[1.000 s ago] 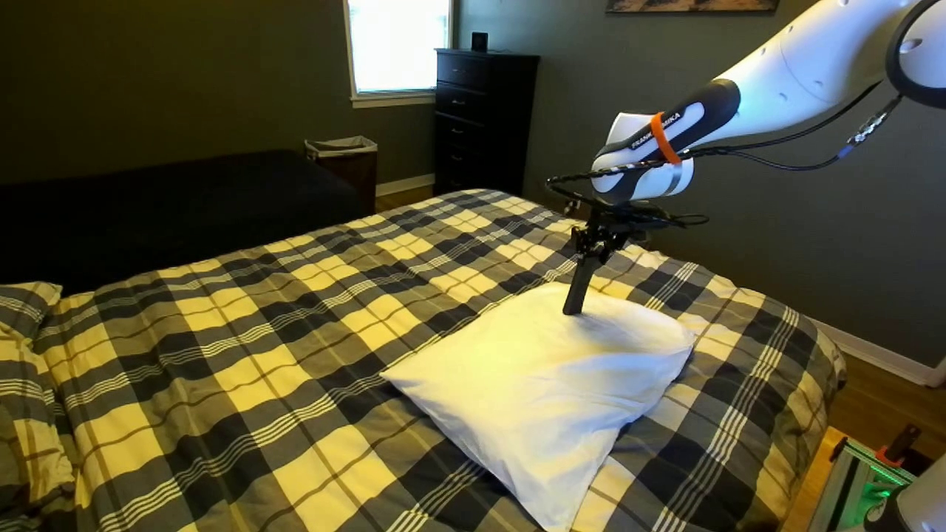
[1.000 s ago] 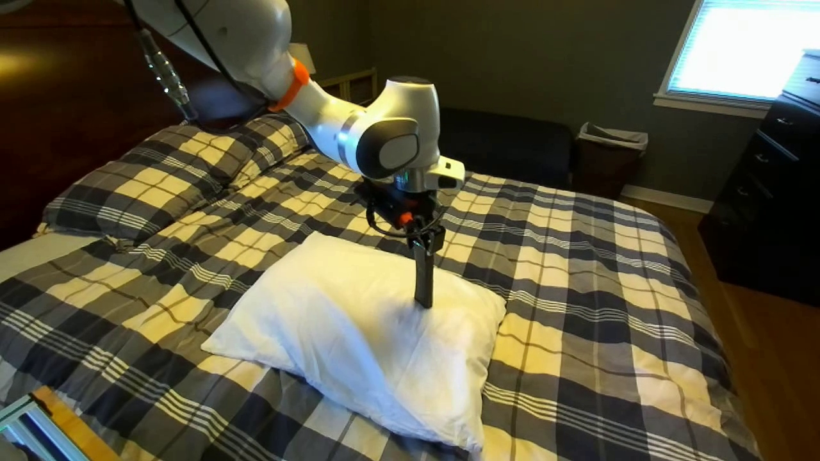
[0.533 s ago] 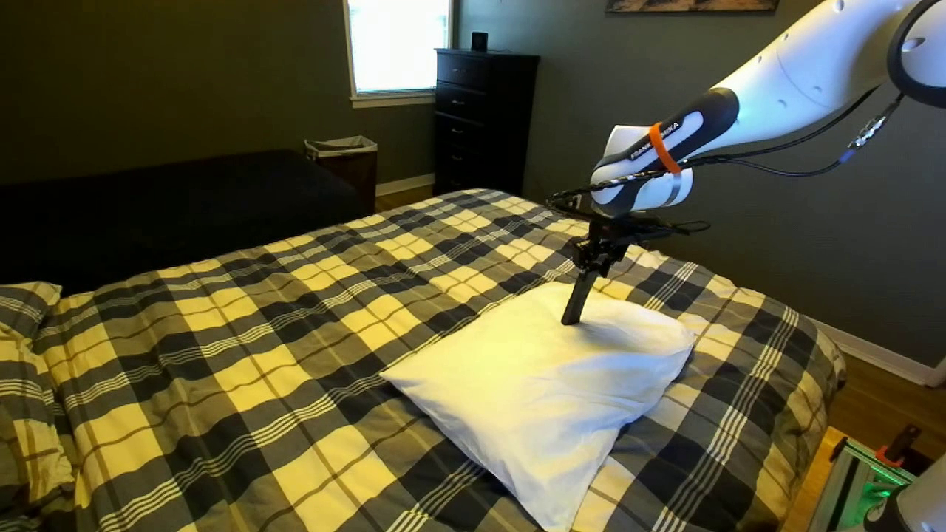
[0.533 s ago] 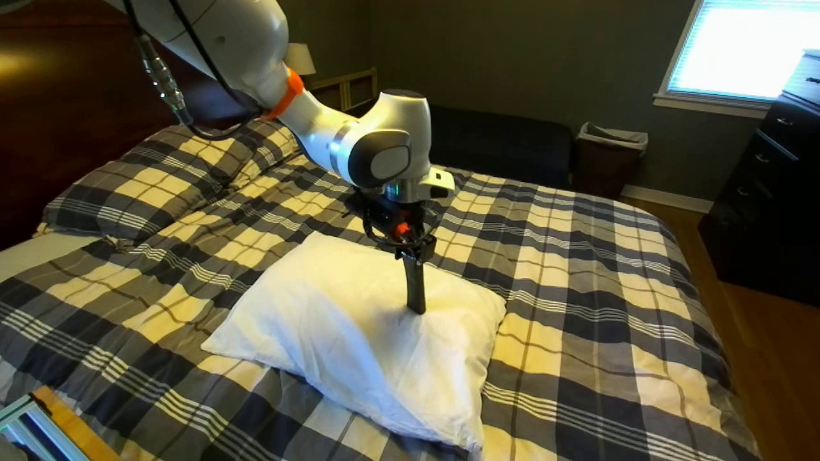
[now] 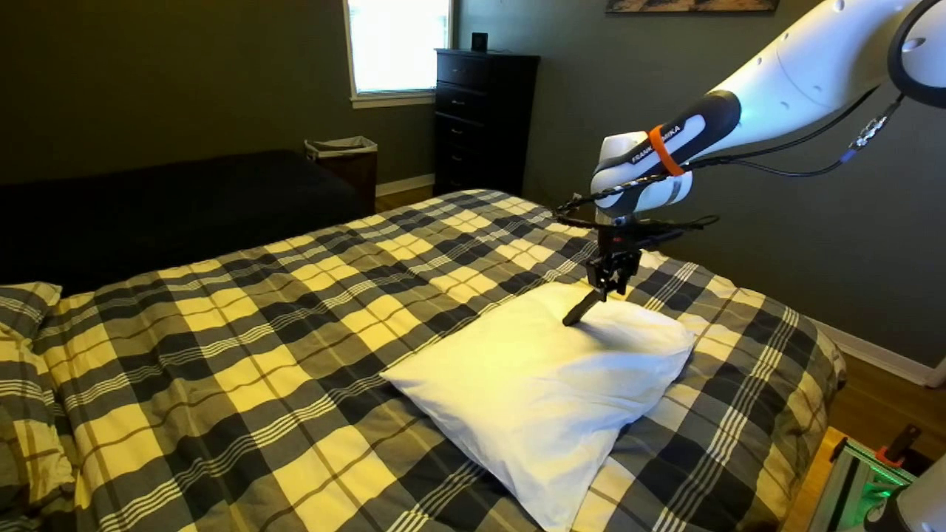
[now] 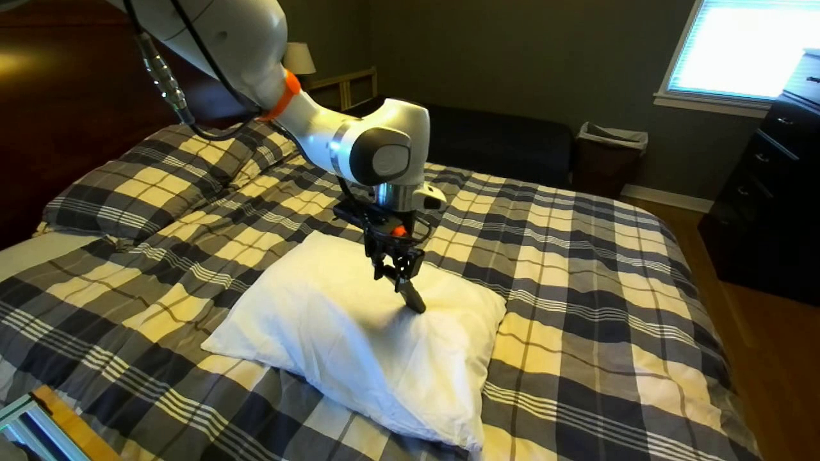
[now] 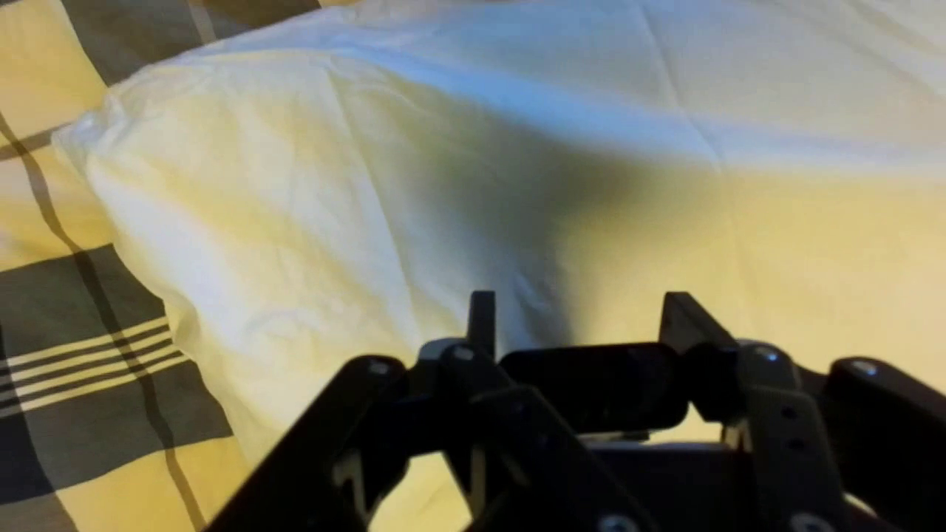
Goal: Put the remote on the pillow
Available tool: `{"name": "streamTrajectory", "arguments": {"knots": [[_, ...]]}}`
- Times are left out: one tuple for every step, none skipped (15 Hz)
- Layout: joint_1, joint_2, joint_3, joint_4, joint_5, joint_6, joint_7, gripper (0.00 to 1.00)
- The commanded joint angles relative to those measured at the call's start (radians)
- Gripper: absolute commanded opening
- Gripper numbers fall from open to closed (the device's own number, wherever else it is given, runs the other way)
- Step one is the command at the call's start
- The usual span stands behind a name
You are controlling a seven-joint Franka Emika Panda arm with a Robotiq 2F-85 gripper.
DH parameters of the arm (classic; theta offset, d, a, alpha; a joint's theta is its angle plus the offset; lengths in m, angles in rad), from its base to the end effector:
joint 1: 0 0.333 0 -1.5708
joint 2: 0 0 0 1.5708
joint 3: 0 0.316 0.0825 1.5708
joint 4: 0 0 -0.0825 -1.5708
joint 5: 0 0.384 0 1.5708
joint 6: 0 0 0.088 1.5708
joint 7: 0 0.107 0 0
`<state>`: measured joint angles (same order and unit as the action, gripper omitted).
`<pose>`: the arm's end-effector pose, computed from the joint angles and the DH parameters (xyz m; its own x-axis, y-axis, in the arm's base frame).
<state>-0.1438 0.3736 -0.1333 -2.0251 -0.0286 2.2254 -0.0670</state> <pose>0.5591 -0.1586 0.2514 0.9668 -0.1868 -0.1744 -0.1796 -0.9821 0.0563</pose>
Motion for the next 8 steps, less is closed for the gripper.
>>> {"name": "streamTrajectory", "arguments": {"knots": [[0.004, 0.004, -0.010, 0.032, -0.049, -0.133, 0.012, 0.69], [0.001, 0.007, -0.009, 0.043, -0.053, -0.164, 0.007, 0.84], [0.001, 0.008, -0.011, 0.050, -0.057, -0.181, 0.015, 0.91], [0.000, 0.009, -0.011, 0.060, -0.060, -0.205, 0.015, 0.97], [-0.001, 0.009, -0.012, 0.067, -0.062, -0.220, 0.014, 1.00], [-0.002, 0.007, -0.012, 0.071, -0.063, -0.227, 0.015, 1.00], [-0.004, 0.005, -0.012, 0.075, -0.061, -0.228, 0.013, 1.00], [-0.006, 0.002, -0.012, 0.077, -0.059, -0.220, 0.016, 1.00]]}}
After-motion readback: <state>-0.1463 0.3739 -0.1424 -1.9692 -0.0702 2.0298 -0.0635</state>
